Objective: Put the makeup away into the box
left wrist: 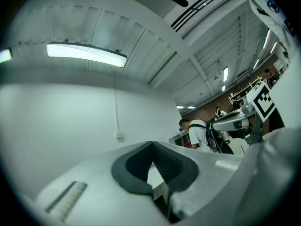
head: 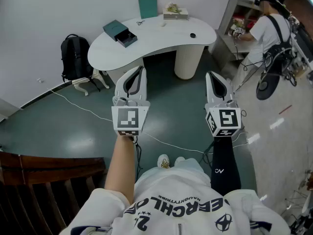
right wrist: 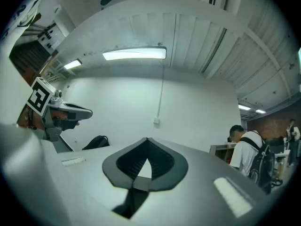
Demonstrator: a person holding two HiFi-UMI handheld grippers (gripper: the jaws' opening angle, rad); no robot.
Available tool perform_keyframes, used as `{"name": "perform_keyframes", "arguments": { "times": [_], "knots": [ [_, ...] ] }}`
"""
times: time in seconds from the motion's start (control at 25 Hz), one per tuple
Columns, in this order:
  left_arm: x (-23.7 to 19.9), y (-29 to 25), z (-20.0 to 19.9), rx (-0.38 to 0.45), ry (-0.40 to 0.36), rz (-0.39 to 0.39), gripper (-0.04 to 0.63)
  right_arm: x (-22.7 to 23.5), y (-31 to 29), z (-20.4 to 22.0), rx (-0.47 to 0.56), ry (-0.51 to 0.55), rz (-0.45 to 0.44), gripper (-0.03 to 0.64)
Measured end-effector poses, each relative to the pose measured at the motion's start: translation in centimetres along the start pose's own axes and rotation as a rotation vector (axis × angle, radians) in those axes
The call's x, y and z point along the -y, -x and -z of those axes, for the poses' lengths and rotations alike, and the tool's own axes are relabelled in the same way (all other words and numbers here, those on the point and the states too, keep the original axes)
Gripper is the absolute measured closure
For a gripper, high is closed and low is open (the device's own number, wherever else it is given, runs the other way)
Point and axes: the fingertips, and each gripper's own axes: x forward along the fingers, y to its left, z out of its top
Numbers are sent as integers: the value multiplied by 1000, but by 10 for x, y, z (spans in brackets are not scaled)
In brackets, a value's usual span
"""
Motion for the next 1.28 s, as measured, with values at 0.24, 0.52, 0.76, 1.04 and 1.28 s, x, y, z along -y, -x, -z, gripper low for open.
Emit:
{"name": "perform_keyframes", "arguments": {
  "times": [0.24,0.52,0.76,1.04,1.28],
  "knots": [
    [-1,-4,2,-4,17,-4,589,-3,-4,1,-1,5,-11,586],
    [2,-6,4,-6,15,-1,589,-3,-5,4,-2,1,-9,586],
    [-3,-9,8,-8,20,2,589,-6,-11,6,-5,1,-10,586],
    [-4,-12,10,-12,19,9,589,-7,-15,5,24,-33,-21,369],
    [-9,-18,12,-9,26,10,589,-7,-23,8,8,-21,-19,356]
  ]
}}
